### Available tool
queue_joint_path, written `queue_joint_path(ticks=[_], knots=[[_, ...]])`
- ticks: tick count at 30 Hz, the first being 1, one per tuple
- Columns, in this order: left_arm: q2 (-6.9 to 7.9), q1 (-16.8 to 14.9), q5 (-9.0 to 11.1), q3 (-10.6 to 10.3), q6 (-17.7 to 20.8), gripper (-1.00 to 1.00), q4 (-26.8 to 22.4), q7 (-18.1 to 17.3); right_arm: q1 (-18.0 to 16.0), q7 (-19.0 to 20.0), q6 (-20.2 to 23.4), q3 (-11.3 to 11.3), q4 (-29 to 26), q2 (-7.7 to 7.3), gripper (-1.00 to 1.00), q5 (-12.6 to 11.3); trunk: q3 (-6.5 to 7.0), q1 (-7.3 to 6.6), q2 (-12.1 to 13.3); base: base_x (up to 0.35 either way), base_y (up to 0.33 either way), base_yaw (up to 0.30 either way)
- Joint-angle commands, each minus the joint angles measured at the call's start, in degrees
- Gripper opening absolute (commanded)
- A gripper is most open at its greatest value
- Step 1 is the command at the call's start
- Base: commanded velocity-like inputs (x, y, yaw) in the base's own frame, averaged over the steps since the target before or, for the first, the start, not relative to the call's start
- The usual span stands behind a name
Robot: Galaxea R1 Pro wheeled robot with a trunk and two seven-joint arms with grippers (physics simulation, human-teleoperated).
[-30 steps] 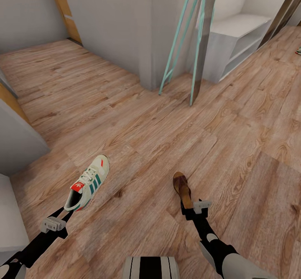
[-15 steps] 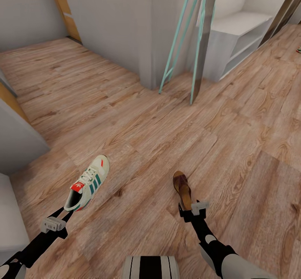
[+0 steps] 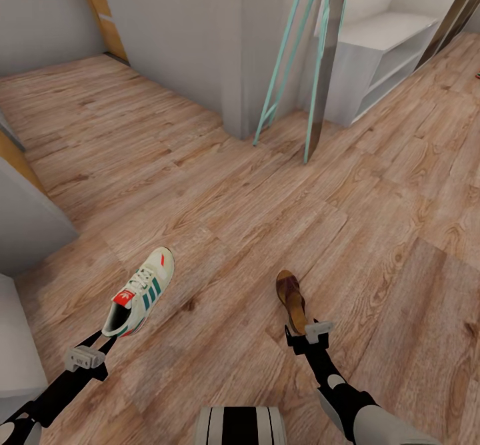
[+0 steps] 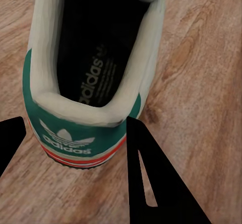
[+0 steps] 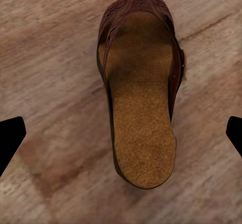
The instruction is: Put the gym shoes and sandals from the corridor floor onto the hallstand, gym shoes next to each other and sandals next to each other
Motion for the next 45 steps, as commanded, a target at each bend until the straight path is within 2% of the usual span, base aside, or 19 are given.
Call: queue_joint_path(ticks=[1,8,20,39,45], knots=[[0.01,-0.02,0.4,0.05,0.06,-1.0,0.06,-0.4,-0.03,-0.32,-0.13,-0.15,0.05,0.02,1.0,0.54,-0.03,-0.01,-0.01,0.0,0.0,0.0],[-0.04,-0.03,0.4,0.05,0.07,-1.0,0.06,-0.35,-0.02,-0.32,-0.13,-0.14,0.05,0.08,1.0,0.6,-0.03,-0.01,-0.01,0.002,0.0,0.0],[-0.06,-0.05,0.4,0.05,0.07,-1.0,0.06,-0.39,-0.02,-0.31,-0.13,-0.14,0.05,0.04,1.0,0.6,-0.03,-0.01,-0.01,0.172,0.0,0.0],[-0.06,-0.01,0.4,0.05,0.08,-1.0,0.06,-0.47,0.02,-0.24,-0.13,-0.14,0.05,-0.15,1.0,0.62,-0.03,-0.01,-0.01,0.02,0.0,0.0],[-0.06,-0.01,0.4,0.05,0.08,-1.0,0.06,-0.49,0.04,-0.23,-0.12,-0.14,0.05,-0.23,1.0,0.62,-1.14,0.12,-0.08,0.001,0.0,0.0]])
